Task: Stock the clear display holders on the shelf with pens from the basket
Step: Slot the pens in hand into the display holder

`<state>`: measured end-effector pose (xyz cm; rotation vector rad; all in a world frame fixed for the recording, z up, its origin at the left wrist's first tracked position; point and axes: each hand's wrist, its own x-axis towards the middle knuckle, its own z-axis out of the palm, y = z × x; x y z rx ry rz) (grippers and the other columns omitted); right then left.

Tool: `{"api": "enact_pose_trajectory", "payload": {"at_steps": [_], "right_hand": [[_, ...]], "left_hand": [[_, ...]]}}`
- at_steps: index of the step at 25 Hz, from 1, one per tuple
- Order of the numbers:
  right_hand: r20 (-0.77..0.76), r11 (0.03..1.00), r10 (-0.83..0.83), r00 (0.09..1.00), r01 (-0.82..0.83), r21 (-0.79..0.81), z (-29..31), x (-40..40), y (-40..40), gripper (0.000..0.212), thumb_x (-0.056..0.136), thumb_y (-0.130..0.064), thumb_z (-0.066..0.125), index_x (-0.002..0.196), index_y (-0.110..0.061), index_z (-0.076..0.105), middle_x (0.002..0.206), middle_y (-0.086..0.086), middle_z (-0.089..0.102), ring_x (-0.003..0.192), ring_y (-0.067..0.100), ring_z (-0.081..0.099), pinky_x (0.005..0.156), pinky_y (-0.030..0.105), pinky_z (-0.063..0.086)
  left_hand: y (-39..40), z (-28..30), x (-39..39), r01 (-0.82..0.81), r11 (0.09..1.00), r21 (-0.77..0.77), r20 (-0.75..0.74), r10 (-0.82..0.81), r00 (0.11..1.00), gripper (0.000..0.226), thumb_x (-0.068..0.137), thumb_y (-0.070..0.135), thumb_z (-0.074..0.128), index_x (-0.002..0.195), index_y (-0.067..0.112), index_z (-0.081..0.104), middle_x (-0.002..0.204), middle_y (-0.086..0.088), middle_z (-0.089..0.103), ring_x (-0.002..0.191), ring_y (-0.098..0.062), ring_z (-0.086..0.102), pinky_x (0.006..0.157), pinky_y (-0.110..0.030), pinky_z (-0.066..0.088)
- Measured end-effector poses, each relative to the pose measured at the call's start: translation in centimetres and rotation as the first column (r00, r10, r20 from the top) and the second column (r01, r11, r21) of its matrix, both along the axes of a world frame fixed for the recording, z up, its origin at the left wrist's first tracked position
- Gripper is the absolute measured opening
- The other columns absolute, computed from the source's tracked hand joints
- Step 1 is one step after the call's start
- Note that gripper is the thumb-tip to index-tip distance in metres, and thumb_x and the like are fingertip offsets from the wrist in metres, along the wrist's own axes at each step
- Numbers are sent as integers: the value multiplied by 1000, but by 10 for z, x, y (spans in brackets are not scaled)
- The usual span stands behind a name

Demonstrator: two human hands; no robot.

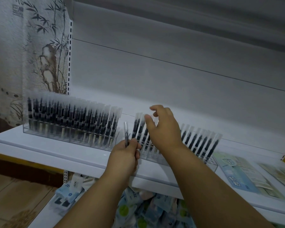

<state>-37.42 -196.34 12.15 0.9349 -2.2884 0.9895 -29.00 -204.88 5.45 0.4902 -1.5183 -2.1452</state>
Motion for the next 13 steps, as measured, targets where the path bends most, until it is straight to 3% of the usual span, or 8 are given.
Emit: {"api": "enact_pose_trajectory", "payload": {"at_steps": [2, 4, 7, 9, 12, 13], "right_hand": [[226, 985, 164, 960, -147, -92, 6, 8, 0, 36, 96, -43, 56, 130, -34, 49, 98, -12, 59, 84, 8, 57, 72, 25, 45], [368, 957, 277, 888, -220, -189, 1, 13, 0, 32, 93, -32, 65, 123, -36, 53, 82, -9, 62, 81, 13, 64, 76, 31, 53], [331, 912, 251, 910, -107, -397, -7, 8, 10, 33, 90, -21, 70, 117, -29, 53, 68, -6, 60, 74, 14, 66, 82, 30, 54], [291, 856, 175, 941, 1, -517, -6, 0, 20, 29, 89, -23, 71, 109, -26, 49, 71, -2, 61, 69, 13, 65, 77, 31, 55], [185, 810, 78, 980, 46, -584, 4, -13, 32, 30, 90, -21, 70, 102, -19, 43, 74, 0, 57, 63, 3, 58, 74, 17, 50], [127, 822, 68, 990, 16, -569, 7, -16, 34, 30, 90, -19, 69, 101, -18, 42, 74, -1, 55, 63, 2, 56, 72, 11, 48]], "left_hand": [[-1, 3, -7, 3, 957, -289, 75, 20, 997, 29, 99, 29, 49, 81, 11, 62, 63, -6, 57, 47, -15, 45, 49, -26, 35], [0, 10, -13, 80, 801, -593, 149, 11, 989, 27, 98, 31, 47, 82, 14, 61, 73, -7, 64, 61, -18, 55, 57, -31, 41], [0, 13, -20, 155, 607, -780, 186, -11, 982, 21, 95, 36, 53, 84, 18, 56, 77, -4, 63, 72, -19, 59, 62, -33, 45], [-5, 7, -16, 18, 472, -882, 81, 114, 990, 15, 91, 36, 60, 90, 22, 55, 80, 5, 58, 71, -10, 54, 58, -25, 40], [-19, -18, -18, -225, 1, -974, -219, 231, 948, 34, 80, 32, 69, 110, 17, 60, 103, 0, 59, 94, -21, 56, 77, -34, 48], [-21, -26, -20, -235, -87, -968, -249, 225, 942, 40, 76, 31, 69, 112, 15, 62, 107, -4, 60, 99, -26, 56, 82, -39, 49]]}}
